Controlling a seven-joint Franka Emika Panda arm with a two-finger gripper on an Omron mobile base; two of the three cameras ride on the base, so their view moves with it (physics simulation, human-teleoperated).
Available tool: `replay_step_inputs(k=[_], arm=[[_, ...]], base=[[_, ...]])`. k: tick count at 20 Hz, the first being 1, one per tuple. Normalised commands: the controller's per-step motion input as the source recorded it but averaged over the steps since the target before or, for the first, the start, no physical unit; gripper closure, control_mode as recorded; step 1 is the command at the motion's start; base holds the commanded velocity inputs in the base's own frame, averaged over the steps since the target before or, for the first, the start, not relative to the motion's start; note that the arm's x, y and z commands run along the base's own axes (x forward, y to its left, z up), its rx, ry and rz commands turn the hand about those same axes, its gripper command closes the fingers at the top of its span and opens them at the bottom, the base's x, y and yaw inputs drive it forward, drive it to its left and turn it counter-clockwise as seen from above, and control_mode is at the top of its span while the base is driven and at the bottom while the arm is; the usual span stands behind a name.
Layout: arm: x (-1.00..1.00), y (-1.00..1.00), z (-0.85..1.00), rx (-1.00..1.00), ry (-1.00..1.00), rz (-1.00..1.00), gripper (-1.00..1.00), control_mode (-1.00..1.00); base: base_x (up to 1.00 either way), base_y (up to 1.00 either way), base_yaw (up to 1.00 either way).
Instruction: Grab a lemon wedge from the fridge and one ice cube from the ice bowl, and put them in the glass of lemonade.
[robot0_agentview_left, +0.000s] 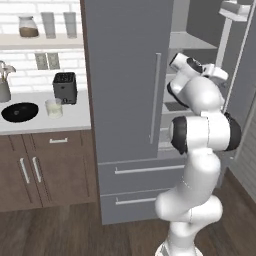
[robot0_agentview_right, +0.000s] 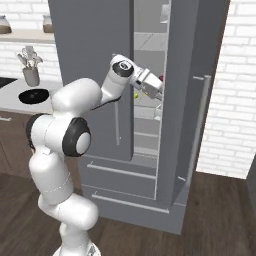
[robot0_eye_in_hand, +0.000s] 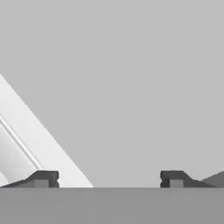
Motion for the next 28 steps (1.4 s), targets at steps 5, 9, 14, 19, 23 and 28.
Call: replay_step_inputs(k=[5, 9, 14, 19, 23, 28], arm=[[-0.76, -1.0, -0.07, 0.2, 0.01, -0.16, -1.0, -1.0], [-0.94, -0.7, -0.01, 0.11, -0.15, 0.03, -1.0, -1.0], [-0.71, 0.88, -0.34, 0.05, -0.13, 0.31, -1.0, -1.0], [-0.17, 1.0, -0.3, 0.14, -0.02, 0.36, -1.0, -1.0], [-0.06, 1.0, -0.19, 0.17, 0.0, 0.4, -1.0, -1.0], [0.0, 0.83, -0.02, 0.2, 0.0, 0.44, -1.0, -1.0]], base=[[0.0, 0.0, 0.0], [0.0, 0.0, 0.0], [0.0, 0.0, 0.0], [0.0, 0.0, 0.0], [0.0, 0.0, 0.0], [0.0, 0.0, 0.0]])
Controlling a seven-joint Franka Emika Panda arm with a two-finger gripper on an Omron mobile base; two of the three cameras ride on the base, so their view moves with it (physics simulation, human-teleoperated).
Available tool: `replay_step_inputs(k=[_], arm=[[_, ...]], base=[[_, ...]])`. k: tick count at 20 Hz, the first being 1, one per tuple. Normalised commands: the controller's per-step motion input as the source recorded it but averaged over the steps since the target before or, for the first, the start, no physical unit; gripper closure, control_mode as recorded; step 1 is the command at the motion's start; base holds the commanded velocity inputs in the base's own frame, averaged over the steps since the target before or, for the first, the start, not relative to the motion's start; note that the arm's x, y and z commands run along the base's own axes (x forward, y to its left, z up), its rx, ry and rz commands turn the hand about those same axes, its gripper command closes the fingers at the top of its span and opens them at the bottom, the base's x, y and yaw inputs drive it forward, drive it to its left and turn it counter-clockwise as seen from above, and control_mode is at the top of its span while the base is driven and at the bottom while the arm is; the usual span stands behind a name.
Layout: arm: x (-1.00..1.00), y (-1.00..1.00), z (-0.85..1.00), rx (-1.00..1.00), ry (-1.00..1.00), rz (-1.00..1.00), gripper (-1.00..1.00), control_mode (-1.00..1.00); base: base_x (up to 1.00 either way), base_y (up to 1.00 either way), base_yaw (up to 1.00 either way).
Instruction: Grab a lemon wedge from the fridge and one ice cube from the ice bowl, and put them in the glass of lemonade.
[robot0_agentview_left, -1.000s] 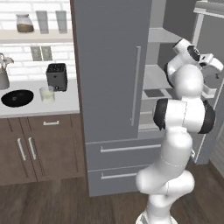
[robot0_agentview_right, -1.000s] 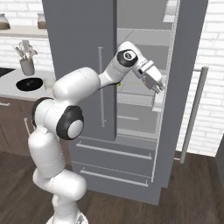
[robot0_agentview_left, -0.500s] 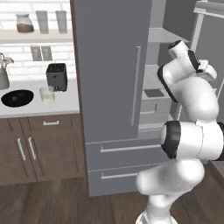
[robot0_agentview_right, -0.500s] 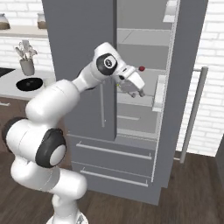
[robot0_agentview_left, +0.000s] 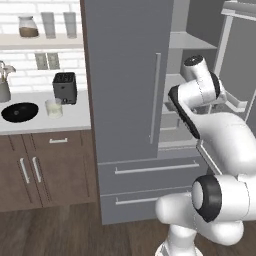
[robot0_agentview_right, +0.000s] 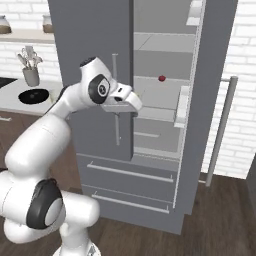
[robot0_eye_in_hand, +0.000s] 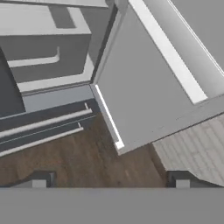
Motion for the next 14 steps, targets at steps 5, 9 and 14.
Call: replay_step_inputs(k=[5, 9, 14], arm=[[0.01, 0.78, -0.04, 0.18, -0.11, 0.36, -1.0, -1.0], [0.11, 1.0, -0.01, 0.14, -0.16, 0.32, -1.0, -1.0], [0.15, 0.29, 0.0, 0.12, -0.34, 0.2, -1.0, -1.0]], base=[[0.0, 0.0, 0.0], [0.0, 0.0, 0.0], [0.0, 0.0, 0.0]])
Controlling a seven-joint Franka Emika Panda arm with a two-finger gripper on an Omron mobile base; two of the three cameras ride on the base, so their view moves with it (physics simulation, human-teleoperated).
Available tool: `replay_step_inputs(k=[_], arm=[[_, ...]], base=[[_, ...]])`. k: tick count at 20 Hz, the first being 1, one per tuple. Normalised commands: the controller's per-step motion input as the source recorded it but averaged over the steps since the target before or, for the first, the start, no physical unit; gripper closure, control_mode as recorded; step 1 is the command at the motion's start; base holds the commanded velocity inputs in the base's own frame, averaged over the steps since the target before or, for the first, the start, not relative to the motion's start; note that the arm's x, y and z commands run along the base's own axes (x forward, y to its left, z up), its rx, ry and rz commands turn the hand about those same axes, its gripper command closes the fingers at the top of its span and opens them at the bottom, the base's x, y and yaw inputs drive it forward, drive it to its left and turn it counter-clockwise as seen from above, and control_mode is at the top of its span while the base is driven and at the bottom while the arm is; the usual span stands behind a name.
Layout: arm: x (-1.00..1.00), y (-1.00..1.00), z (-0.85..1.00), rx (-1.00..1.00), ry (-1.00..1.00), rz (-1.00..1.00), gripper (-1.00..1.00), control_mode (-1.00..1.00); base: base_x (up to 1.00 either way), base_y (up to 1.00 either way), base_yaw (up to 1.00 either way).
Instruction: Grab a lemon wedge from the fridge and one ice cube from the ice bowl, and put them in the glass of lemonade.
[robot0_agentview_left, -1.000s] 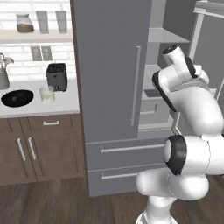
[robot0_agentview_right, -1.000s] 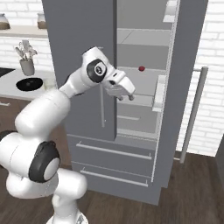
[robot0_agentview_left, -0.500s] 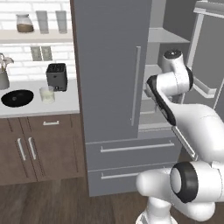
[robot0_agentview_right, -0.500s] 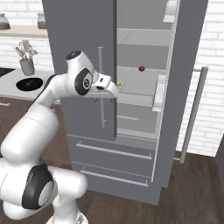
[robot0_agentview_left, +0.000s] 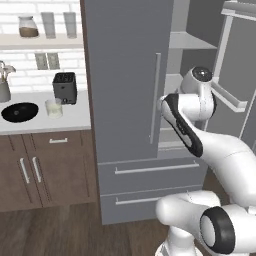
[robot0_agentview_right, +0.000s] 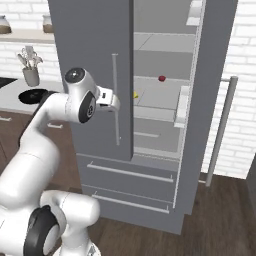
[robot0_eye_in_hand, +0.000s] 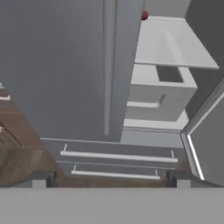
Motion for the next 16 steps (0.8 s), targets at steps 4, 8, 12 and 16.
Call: replay_step_inputs(k=[4, 8, 12, 16], arm=[[0.49, 0.0, 0.0, 0.04, -0.29, 0.03, -1.0, -1.0], [0.39, 0.0, 0.0, 0.0, -0.03, 0.0, -1.0, -1.0], [0.42, 0.0, 0.0, 0.0, 0.04, 0.0, -1.0, -1.0], [0.67, 0.16, 0.0, -0.02, 0.0, 0.0, -1.0, -1.0]], base=[[0.0, 0.0, 0.0], [0.0, 0.0, 0.0], [0.0, 0.0, 0.0], [0.0, 0.0, 0.0]])
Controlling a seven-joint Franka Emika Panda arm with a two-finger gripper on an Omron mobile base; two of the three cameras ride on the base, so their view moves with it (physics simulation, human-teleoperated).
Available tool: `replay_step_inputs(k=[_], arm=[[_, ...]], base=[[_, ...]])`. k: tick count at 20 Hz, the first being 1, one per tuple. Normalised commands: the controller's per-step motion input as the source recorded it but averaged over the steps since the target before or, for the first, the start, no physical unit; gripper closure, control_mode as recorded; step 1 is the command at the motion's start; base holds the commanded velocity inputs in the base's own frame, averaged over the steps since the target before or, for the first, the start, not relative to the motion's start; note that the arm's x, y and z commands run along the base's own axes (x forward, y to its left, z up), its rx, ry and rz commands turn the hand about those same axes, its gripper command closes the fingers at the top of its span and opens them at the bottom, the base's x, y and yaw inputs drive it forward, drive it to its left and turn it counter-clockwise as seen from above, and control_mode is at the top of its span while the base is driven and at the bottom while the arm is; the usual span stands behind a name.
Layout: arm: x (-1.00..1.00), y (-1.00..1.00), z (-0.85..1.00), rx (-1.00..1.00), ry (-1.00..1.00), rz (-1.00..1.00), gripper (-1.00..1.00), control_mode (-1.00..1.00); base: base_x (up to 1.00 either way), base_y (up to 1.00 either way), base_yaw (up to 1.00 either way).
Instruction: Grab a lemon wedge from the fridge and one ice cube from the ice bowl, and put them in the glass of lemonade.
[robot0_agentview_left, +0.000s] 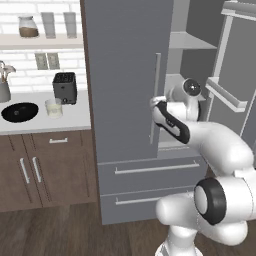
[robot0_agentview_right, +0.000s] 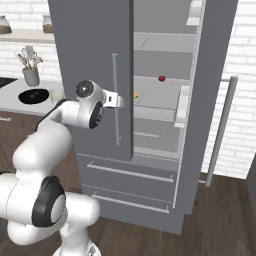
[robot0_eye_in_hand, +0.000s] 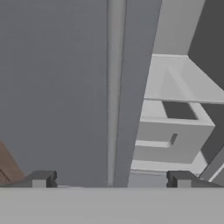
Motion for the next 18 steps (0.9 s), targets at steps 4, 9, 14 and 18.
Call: replay_step_inputs(k=[4, 9, 14, 18], arm=[[0.64, 0.16, 0.0, -0.02, -0.02, 0.0, -1.0, -1.0], [0.48, -0.01, 0.0, 0.0, 0.0, 0.0, -1.0, -1.0], [0.48, -0.16, 0.0, 0.0, 0.0, -0.02, -1.0, -1.0], [0.51, 0.0, 0.0, 0.0, 0.0, 0.0, -1.0, -1.0]], base=[[0.0, 0.0, 0.0], [0.0, 0.0, 0.0], [0.0, 0.0, 0.0], [0.0, 0.0, 0.0]])
